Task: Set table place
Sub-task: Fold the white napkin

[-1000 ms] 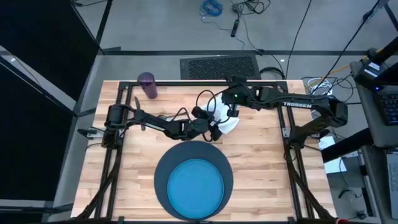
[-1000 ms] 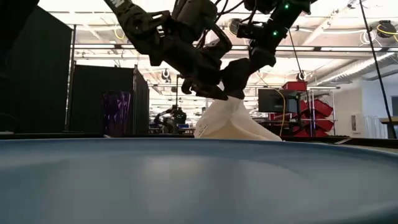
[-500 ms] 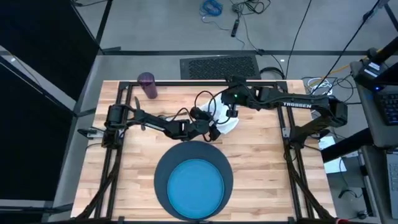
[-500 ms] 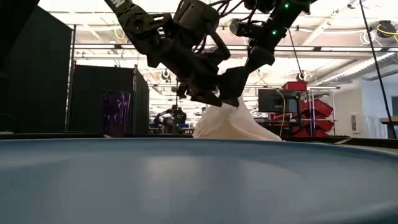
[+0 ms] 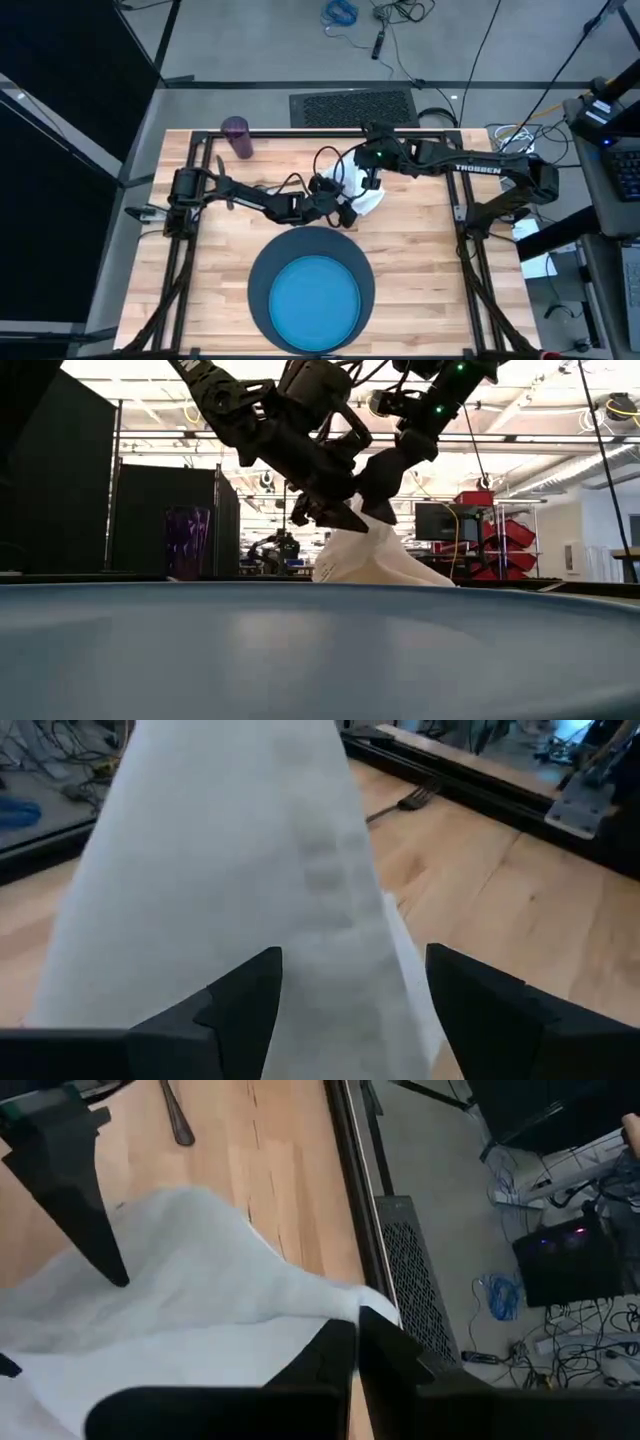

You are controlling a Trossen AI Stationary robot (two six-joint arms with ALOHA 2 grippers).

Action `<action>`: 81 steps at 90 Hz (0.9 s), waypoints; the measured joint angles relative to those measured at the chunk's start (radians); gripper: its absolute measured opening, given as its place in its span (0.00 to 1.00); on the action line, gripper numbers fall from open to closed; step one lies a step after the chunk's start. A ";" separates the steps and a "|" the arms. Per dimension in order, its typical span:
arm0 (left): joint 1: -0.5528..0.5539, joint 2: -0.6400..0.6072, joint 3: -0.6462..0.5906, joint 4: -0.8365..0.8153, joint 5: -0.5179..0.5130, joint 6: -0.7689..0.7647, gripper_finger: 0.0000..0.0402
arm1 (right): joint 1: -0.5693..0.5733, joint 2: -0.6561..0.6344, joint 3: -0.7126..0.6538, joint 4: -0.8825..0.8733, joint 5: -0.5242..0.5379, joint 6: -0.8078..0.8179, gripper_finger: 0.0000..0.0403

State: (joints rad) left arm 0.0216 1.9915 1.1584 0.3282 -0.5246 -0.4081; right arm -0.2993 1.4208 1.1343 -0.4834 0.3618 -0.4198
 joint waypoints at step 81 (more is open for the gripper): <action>0.011 0.000 0.000 -0.162 0.072 -0.006 0.57 | 0.008 0.000 0.000 0.055 0.006 0.024 0.00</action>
State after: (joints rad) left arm 0.0330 1.9915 1.1584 0.1658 -0.4522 -0.4143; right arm -0.2911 1.4208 1.1343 -0.4284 0.3674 -0.3954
